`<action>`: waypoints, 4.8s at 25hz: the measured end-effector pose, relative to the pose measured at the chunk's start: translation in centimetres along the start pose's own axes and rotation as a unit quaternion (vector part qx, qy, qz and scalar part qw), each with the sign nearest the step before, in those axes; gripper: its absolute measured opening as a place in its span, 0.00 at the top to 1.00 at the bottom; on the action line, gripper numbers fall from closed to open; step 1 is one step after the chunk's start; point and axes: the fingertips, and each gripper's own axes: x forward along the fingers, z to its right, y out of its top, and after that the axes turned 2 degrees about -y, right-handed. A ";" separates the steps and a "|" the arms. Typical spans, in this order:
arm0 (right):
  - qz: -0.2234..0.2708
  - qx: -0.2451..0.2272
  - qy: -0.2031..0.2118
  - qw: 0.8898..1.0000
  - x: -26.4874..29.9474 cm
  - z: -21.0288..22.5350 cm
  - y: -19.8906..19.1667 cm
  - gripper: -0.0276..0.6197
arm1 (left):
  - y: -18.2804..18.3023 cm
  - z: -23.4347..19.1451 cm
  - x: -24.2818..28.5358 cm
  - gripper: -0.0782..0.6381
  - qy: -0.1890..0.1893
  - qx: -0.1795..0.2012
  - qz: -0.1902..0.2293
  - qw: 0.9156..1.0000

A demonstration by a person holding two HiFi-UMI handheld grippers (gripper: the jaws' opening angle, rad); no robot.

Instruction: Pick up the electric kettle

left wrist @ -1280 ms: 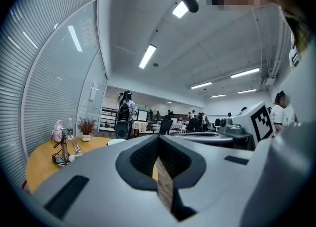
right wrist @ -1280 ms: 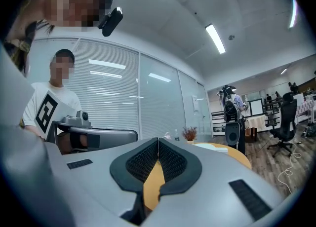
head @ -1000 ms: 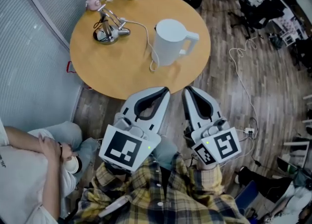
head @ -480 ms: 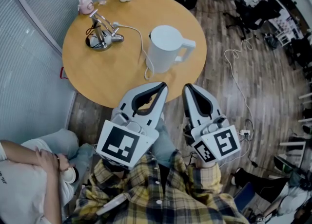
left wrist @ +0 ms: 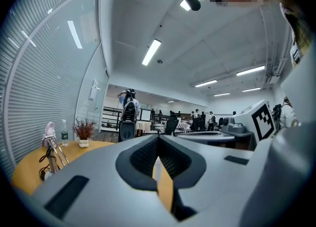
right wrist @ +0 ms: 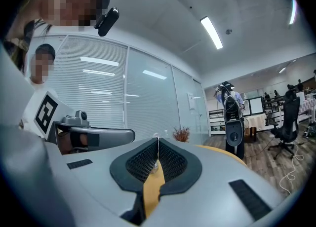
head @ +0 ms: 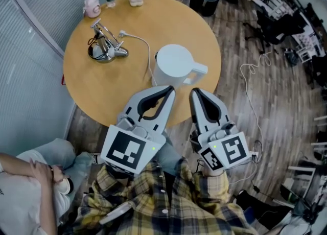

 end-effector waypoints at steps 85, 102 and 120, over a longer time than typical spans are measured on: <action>-0.109 -0.028 -0.091 0.989 5.8 16.3 -14.5 0.55 | -11.1 -15.4 6.3 0.89 0.160 -0.081 -0.060 0.982; -0.114 -0.007 -0.140 0.983 8.3 19.2 -17.9 0.55 | -14.3 -17.2 7.7 0.89 0.150 -0.105 -0.084 0.980; -0.085 0.006 -0.150 0.985 10.8 19.6 -17.4 0.75 | -14.6 -18.4 8.3 0.89 0.154 -0.102 -0.087 0.979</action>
